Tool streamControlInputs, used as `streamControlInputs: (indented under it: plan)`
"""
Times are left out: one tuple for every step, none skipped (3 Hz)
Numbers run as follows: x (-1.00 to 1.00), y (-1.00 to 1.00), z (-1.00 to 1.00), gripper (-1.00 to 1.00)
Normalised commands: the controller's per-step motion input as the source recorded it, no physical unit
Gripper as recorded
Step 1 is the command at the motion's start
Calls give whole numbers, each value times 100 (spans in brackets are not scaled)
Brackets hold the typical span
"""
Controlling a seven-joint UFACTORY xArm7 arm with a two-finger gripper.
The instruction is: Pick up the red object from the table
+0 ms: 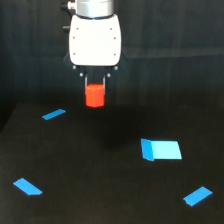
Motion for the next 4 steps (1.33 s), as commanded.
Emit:
streamControlInputs:
  plan:
    - [-2, -15, 28, -100]
    - [-2, -14, 26, -100]
    - [5, -21, 26, -100]
    - [3, -15, 22, -96]
